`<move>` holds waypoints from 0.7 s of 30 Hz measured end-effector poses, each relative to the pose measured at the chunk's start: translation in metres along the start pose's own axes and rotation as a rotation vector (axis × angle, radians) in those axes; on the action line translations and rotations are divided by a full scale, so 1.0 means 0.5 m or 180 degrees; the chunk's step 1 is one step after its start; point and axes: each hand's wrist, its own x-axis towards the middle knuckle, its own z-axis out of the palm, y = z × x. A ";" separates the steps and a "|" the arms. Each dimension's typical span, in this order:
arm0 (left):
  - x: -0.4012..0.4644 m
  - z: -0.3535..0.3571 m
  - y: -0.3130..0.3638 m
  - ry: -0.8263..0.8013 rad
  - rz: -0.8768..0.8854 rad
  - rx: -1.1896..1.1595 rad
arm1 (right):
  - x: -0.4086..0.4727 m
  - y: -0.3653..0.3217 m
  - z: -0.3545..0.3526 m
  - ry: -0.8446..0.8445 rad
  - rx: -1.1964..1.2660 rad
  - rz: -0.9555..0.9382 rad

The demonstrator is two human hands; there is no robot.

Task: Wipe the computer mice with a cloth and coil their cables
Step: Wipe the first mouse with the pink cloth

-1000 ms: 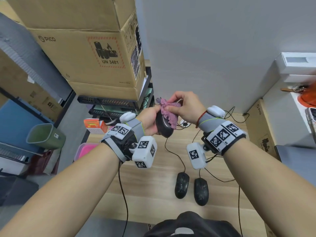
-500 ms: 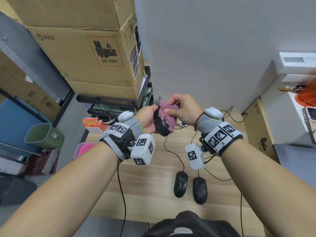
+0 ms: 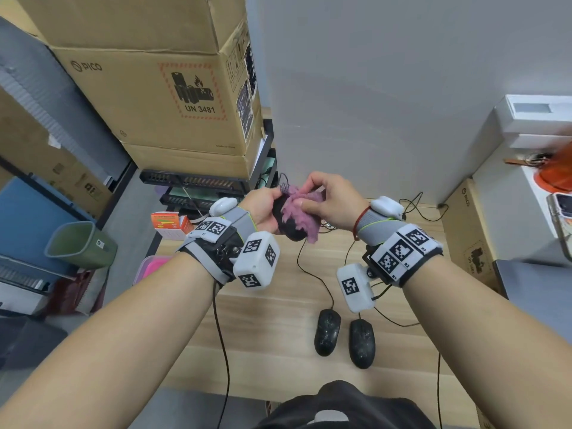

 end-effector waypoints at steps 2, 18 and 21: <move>0.003 -0.002 0.007 0.0102 0.0043 -0.0357 | -0.013 -0.003 0.011 -0.0211 -0.0128 -0.0154; -0.006 -0.005 -0.026 -0.0524 -0.0236 0.0382 | 0.017 0.039 0.019 0.1054 -0.0107 0.0488; -0.010 -0.011 -0.024 -0.0497 -0.0288 0.0418 | 0.017 0.054 0.008 0.1204 -0.0117 0.0617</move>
